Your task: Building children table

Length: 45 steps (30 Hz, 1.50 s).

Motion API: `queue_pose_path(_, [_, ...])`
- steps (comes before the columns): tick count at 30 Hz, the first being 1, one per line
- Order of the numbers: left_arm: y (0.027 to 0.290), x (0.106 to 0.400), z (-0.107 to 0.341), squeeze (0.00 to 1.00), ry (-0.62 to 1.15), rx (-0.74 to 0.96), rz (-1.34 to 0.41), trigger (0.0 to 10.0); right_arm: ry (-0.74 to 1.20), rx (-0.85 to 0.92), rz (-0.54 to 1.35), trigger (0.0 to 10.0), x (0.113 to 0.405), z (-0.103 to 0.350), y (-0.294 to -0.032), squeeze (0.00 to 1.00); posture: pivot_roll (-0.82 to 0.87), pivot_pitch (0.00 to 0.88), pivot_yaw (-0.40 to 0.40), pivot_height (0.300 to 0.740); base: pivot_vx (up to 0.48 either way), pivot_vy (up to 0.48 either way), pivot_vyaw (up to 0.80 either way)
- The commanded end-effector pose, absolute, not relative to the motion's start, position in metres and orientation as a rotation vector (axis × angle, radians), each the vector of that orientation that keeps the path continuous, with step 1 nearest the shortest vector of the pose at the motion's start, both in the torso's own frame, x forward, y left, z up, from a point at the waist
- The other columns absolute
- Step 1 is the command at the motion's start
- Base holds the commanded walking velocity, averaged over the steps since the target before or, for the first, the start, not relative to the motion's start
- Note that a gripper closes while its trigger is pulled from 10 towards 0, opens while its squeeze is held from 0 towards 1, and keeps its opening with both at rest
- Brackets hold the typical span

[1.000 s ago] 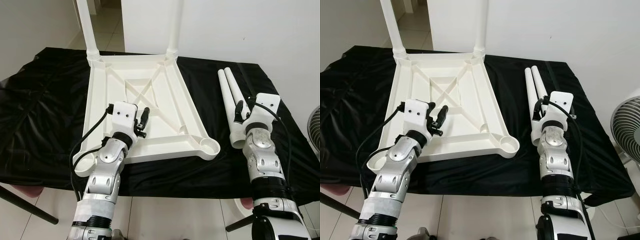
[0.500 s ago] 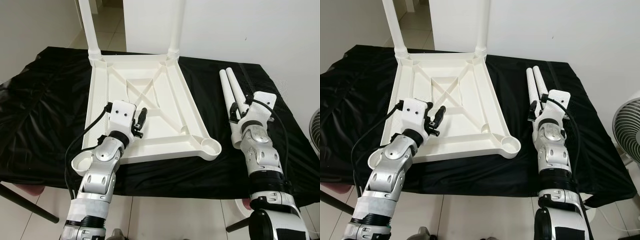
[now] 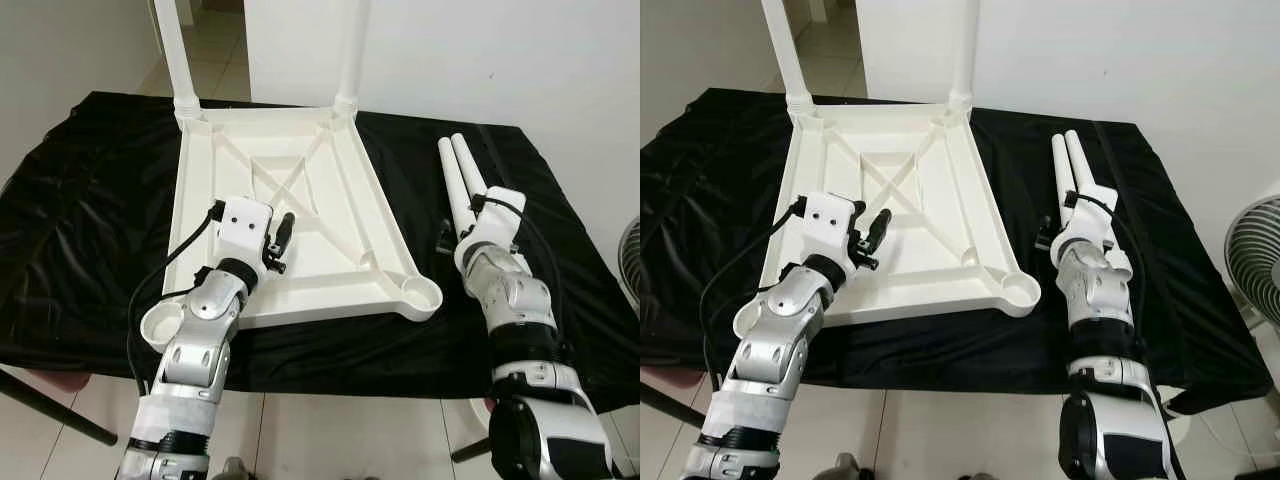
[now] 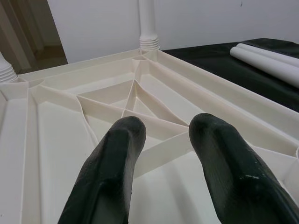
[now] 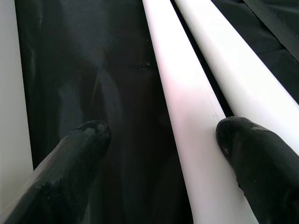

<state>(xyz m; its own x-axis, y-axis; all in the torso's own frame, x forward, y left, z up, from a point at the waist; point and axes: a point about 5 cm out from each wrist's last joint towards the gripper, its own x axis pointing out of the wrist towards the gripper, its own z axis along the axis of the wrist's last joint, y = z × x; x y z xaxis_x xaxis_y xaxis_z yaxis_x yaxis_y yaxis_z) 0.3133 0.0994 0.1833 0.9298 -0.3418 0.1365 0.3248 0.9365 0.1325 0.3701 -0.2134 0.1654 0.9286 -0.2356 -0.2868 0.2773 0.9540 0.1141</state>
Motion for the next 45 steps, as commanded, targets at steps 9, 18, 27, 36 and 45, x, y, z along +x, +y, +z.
queue_pose_path(9, [0.098, 0.312, 0.187, 0.00, -0.165, 0.104, -0.349, 10.0, 0.362, 0.202, -0.264, 10.0, 0.371, 0.160, -0.215, 0.00, 0.11, 0.075, -0.048, 0.740, 0.000, 0.000, 0.00])
queue_pose_path(18, [0.097, 0.312, 0.188, 0.00, -0.170, 0.106, -0.345, 10.0, 0.426, 0.312, -0.319, 10.0, 0.369, 0.152, -0.221, 0.00, 0.11, 0.057, -0.048, 0.740, 0.000, 0.000, 0.00])
queue_pose_path(27, [0.095, 0.314, 0.190, 0.00, -0.178, 0.111, -0.350, 10.0, 0.535, 0.364, -0.286, 10.0, 0.367, 0.140, -0.224, 0.00, 0.11, 0.039, -0.045, 0.740, 0.000, 0.000, 0.00])
queue_pose_path(36, [0.096, 0.313, 0.189, 0.00, -0.178, 0.110, -0.348, 10.0, 0.604, 0.358, -0.232, 10.0, 0.366, 0.137, -0.222, 0.00, 0.11, 0.040, -0.043, 0.740, 0.000, 0.000, 0.00])
queue_pose_path(45, [0.096, 0.312, 0.189, 0.00, -0.175, 0.115, -0.340, 10.0, 0.691, 0.359, -0.146, 10.0, 0.366, 0.132, -0.212, 0.00, 0.11, 0.046, -0.046, 0.740, 0.000, 0.000, 0.00])
